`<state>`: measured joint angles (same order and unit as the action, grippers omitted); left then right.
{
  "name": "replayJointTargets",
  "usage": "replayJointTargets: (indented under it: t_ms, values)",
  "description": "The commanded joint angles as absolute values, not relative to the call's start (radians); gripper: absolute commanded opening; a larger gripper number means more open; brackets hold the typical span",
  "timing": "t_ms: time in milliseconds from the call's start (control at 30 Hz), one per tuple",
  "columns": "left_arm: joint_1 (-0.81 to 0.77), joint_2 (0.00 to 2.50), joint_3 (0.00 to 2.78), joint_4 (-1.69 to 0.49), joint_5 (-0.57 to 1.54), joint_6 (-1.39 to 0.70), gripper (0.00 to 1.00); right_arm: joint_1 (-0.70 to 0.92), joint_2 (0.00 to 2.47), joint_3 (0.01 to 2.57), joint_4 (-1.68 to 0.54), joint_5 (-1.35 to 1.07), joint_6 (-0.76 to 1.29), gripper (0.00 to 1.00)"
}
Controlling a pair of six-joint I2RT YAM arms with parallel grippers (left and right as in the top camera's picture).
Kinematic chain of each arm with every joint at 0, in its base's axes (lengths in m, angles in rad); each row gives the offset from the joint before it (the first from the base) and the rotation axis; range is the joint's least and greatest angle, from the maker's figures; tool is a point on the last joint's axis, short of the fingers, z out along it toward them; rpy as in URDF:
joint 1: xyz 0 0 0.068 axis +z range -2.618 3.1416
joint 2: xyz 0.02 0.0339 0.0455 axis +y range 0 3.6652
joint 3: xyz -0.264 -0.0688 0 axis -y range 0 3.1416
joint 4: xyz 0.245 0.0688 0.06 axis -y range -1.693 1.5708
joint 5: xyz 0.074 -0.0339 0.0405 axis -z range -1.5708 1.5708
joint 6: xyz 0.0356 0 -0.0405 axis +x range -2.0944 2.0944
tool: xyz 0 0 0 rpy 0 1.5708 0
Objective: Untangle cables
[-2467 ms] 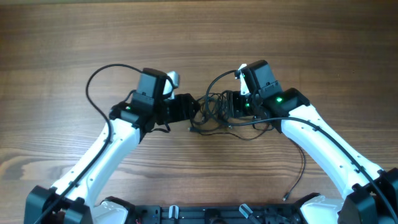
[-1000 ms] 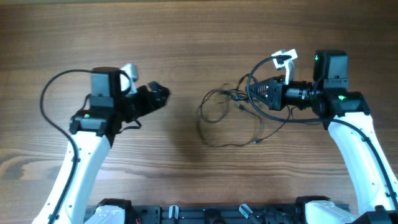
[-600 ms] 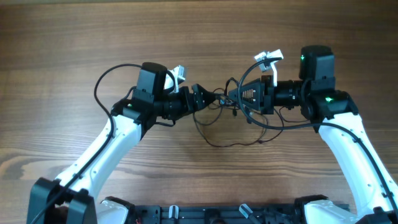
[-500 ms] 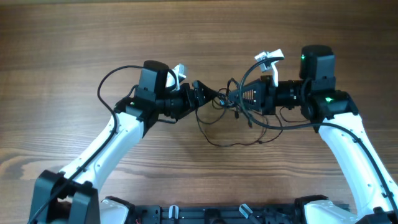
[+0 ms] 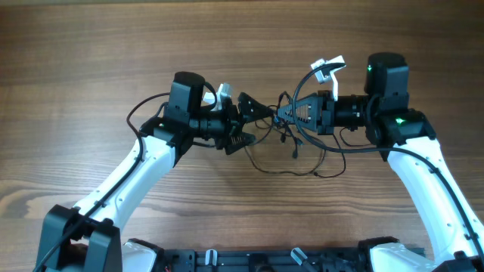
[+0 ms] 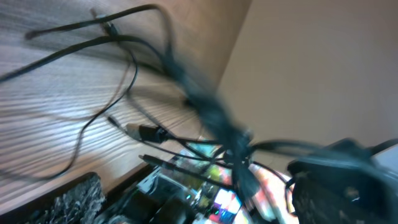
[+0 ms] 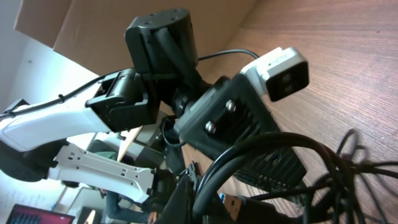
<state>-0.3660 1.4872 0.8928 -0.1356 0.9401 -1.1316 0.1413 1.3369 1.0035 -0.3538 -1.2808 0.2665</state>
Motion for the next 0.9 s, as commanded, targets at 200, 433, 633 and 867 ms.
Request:
replayJointTargets:
  t_ms: [200, 433, 633, 867]
  values:
    - [-0.369, 1.493, 0.896, -0.022, 0.842, -1.329, 0.39, 0.145, 1.331, 1.004, -0.322, -1.411, 0.273, 0.04]
    - [-0.274, 1.493, 0.896, -0.276, 0.675, -1.029, 0.04, 0.145, 1.331, 1.004, -0.383, -1.224, 0.272, 0.04]
    - [-0.107, 1.487, 0.896, -0.403, 0.675, -0.89, 0.04, 0.145, 1.332, 1.004, -0.712, -0.377, 0.336, 0.04]
    - [-0.039, 1.486, 0.896, -0.442, 0.685, -0.867, 0.04, 0.145, 1.331, 1.004, -0.875, -0.053, 0.373, 0.17]
